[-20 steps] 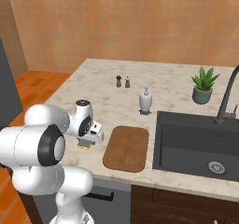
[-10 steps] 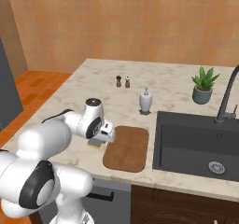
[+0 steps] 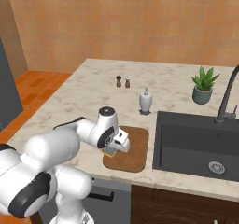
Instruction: Pick up the sponge from the counter and clean the cutting board by briefly scrubbing or pressing down on the cutting board. Once finished, release the sponge.
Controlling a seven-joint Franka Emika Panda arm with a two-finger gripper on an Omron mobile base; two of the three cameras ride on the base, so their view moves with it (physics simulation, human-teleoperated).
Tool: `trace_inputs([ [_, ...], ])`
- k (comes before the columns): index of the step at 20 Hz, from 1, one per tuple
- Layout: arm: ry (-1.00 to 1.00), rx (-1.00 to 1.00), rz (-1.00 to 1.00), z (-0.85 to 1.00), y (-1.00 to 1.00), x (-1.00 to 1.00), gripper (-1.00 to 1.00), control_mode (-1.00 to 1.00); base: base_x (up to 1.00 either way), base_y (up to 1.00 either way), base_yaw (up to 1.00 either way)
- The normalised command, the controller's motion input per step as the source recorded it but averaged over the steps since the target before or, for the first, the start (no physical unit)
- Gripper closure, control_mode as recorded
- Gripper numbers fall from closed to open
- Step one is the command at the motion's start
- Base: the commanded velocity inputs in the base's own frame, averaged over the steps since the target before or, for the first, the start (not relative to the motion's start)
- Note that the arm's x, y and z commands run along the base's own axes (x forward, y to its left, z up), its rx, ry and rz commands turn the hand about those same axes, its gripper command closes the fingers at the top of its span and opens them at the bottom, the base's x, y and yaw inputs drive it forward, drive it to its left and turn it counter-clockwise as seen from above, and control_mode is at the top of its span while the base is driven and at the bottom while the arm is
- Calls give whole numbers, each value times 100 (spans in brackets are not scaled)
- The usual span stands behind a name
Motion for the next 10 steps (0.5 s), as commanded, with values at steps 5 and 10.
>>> trace_inputs([
  [5,5,0,-12,-17,-38,2,100,-100,0,0,0],
  [10,2,0,-8,-43,-4,-4,100,-100,0,0,0],
])
